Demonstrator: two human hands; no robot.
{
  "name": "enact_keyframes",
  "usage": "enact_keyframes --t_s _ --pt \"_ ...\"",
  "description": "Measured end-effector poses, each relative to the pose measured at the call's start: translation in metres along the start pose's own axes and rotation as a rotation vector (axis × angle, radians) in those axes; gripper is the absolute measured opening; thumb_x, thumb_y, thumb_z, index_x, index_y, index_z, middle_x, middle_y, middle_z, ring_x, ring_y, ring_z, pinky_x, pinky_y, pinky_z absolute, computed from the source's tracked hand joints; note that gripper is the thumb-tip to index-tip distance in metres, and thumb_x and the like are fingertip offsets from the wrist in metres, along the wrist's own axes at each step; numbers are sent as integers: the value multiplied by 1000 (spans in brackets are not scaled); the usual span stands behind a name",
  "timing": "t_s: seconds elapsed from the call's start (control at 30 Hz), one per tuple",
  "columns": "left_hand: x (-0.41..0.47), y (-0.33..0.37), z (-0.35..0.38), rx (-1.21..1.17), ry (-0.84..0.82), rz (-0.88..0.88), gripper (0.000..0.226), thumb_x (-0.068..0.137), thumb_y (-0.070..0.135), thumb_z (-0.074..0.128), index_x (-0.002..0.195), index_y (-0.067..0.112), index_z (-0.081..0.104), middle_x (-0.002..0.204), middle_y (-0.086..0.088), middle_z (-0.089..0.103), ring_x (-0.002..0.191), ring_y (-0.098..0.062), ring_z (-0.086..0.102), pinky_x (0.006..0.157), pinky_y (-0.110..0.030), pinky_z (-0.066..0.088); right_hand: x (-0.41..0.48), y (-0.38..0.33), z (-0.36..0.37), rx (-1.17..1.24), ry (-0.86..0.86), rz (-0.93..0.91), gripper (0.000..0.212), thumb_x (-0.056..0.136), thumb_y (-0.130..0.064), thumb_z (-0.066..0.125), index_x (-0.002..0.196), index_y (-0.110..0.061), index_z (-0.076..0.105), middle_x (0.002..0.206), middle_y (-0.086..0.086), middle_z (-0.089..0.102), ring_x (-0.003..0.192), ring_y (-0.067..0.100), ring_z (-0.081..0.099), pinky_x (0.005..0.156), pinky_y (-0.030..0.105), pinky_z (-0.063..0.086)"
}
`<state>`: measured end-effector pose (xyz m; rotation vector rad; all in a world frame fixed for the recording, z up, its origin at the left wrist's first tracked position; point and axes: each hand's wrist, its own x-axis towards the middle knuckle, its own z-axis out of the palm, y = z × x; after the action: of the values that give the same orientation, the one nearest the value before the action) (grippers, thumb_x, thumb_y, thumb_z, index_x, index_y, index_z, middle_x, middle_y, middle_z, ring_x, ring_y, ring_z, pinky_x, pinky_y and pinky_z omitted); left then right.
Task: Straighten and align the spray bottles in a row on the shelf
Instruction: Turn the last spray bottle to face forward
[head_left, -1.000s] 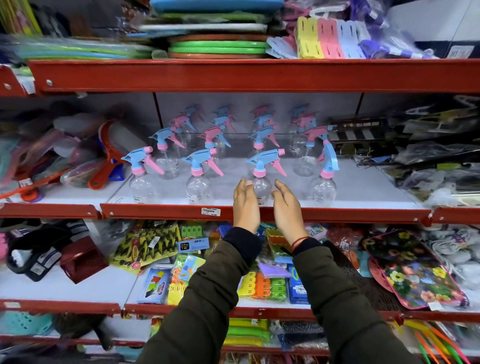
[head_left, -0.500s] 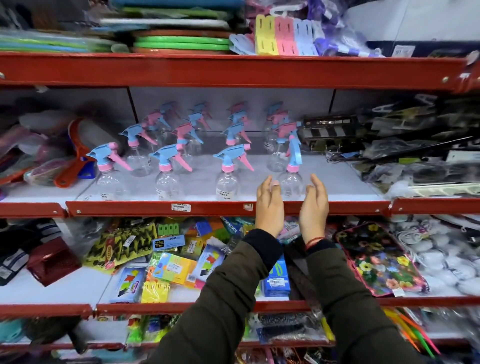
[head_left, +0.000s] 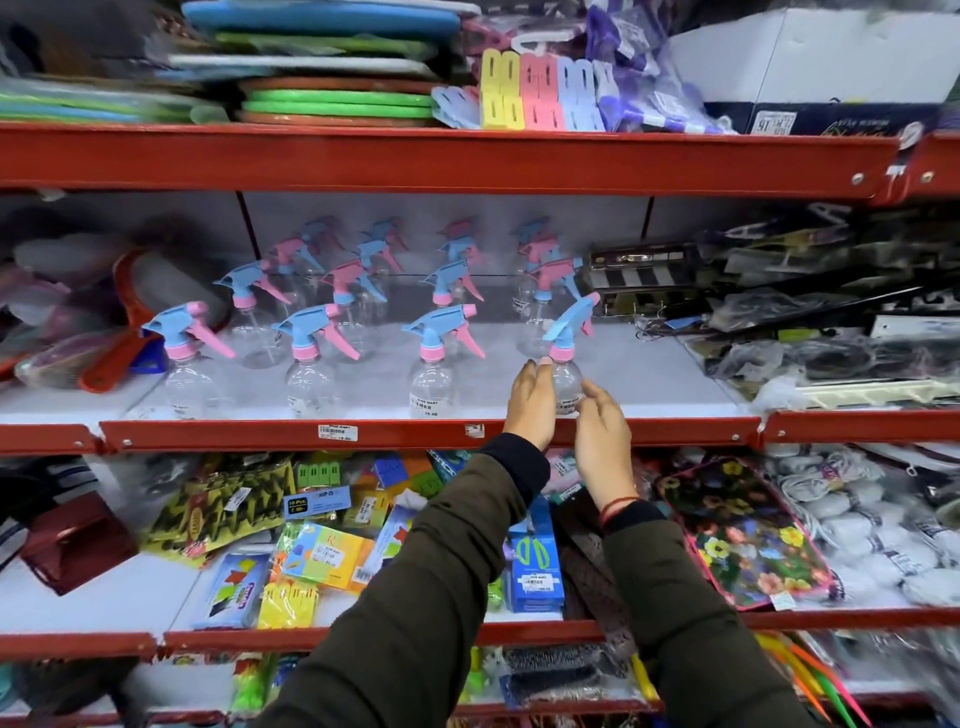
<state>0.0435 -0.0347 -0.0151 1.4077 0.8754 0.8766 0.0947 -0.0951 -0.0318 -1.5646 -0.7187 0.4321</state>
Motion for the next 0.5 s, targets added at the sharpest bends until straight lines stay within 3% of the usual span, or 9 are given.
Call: enact_keyframes --t_s 0.07,0.23,0.5 --pt "-9 8 -5 15 38 -15 69 90 55 29 143 12 42 153 -8 41 140 -19 38 122 -41 23 6 0 -2 -23 22 -17 46 98 -17 36 141 -10 48 148 11 47 137 24 44 118 42 33" --pt "-19 7 -6 -4 107 4 55 102 38 27 152 14 28 162 -3 24 150 -19 24 124 -37 16 25 -12 -5 -27 -5 -6 50 98 -18 33 147 -11 40 155 7 41 143 22 38 121 38 27" --pt "-2 5 -1 19 45 8 53 103 37 27 148 11 36 158 -7 34 146 -21 32 119 -28 20 21 -10 -5 -122 -64 -47 47 99 -15 34 144 -8 44 151 10 47 139 25 43 118 35 31"
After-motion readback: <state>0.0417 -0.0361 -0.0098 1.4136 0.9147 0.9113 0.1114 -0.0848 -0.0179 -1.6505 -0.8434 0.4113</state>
